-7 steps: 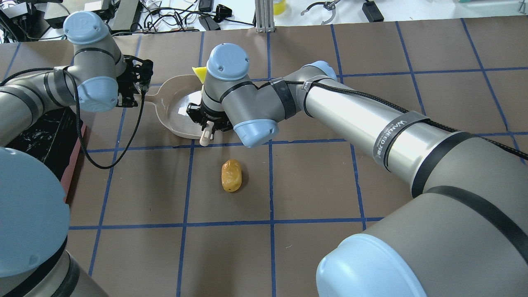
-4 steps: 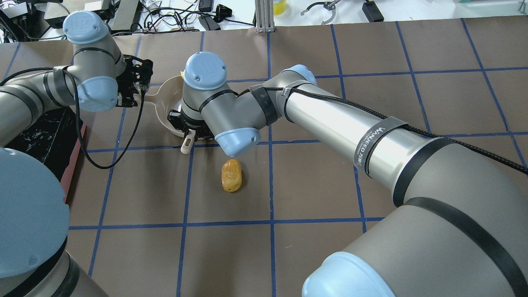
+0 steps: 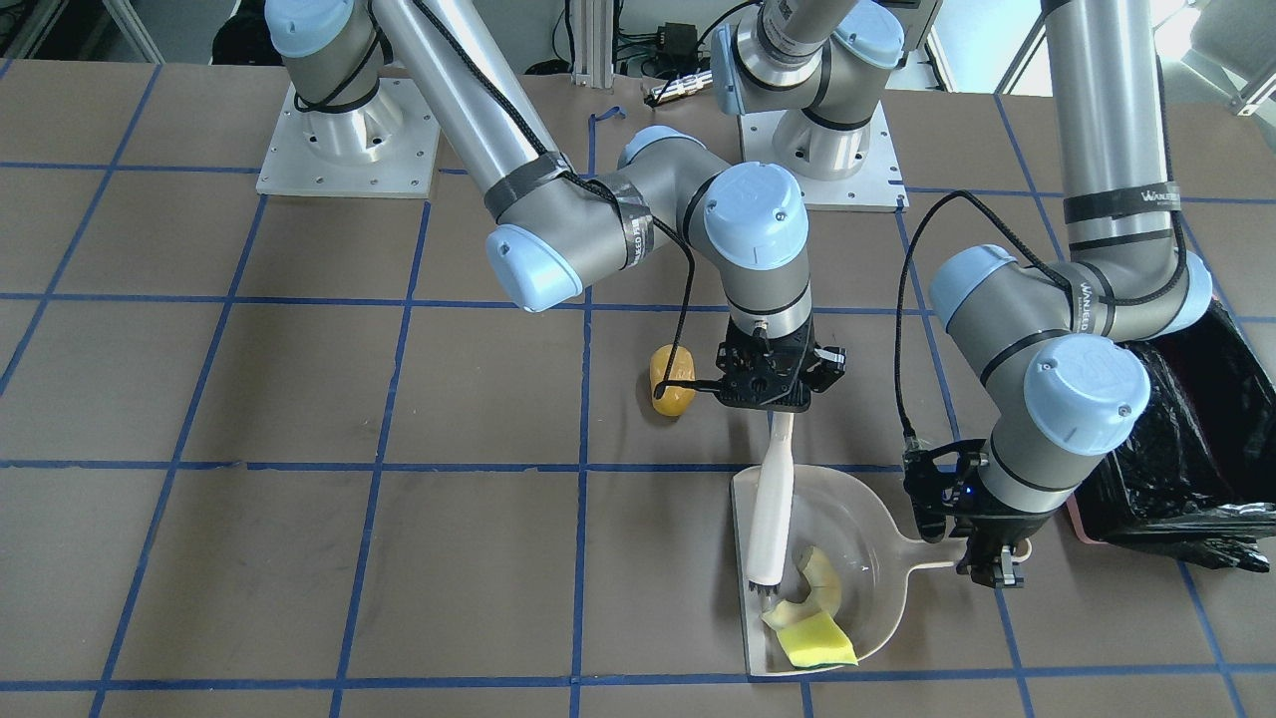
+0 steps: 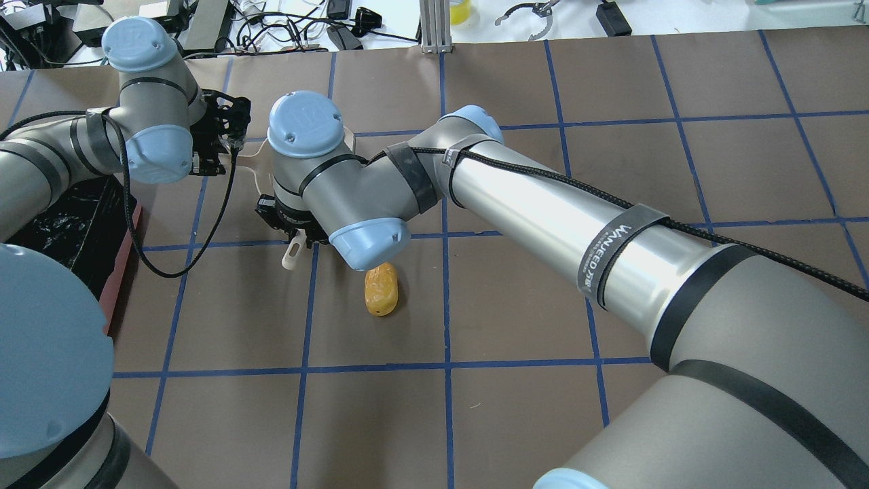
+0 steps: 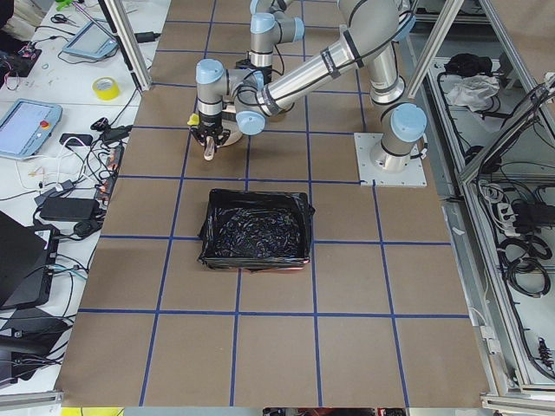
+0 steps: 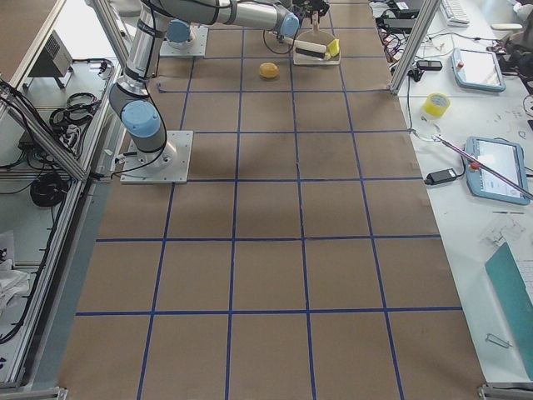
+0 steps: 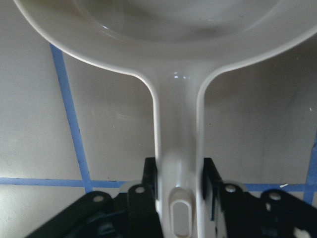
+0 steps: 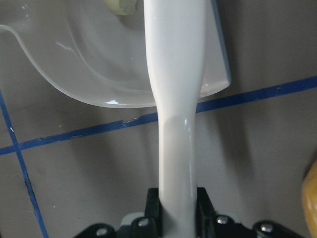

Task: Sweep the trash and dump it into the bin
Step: 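Move the brush behind the potato with the right gripper while the left angles the dustpan, then sweep the potato into the dustpan with the right gripper's brush, then carry the dustpan over the trash bag with the left gripper while the right withdraws, then tip the dustpan up with the left gripper to dump the trash into the bag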

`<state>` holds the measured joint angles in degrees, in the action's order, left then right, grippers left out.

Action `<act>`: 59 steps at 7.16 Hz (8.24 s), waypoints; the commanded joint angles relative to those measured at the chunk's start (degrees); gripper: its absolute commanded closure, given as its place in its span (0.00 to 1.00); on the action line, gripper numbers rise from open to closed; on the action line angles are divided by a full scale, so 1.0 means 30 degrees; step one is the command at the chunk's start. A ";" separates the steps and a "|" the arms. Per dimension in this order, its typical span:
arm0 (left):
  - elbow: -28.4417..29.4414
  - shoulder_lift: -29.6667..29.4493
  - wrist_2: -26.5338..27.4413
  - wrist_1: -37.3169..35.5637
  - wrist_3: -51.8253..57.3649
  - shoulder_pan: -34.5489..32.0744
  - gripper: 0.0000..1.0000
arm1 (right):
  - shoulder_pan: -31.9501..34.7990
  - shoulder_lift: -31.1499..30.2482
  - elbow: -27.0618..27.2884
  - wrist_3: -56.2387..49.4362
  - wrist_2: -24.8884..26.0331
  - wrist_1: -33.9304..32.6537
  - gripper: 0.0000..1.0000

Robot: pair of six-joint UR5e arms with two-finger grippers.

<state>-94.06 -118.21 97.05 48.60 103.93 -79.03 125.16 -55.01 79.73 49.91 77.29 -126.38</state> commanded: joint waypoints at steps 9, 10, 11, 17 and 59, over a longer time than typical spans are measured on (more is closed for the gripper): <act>-1.0450 0.6437 0.0255 -0.5391 0.1508 0.0035 1.00 | -0.1763 -0.8377 0.9041 -0.2340 0.1689 0.4538 1.00; -1.1005 0.6937 0.0749 -0.5333 0.1537 -0.0023 1.00 | -0.1265 -0.8381 0.9223 -0.2224 0.1251 0.4190 1.00; -1.1301 0.7348 0.1305 -0.5245 0.1653 0.0034 1.00 | -0.0999 -0.8323 0.9225 -0.2078 0.1218 0.4041 1.00; -1.1452 0.7616 0.1428 -0.4834 0.1772 -0.0082 1.00 | 0.0701 -0.6835 1.0132 -0.0144 0.0720 0.0798 1.00; 0.0473 0.5741 1.1244 -0.2864 1.3929 1.1463 1.00 | -1.8633 -0.6301 0.9576 -2.4079 0.5260 0.1139 1.00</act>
<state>-92.43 -100.87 129.69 43.09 145.30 -43.38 69.34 -73.95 108.40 -22.27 93.01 -123.01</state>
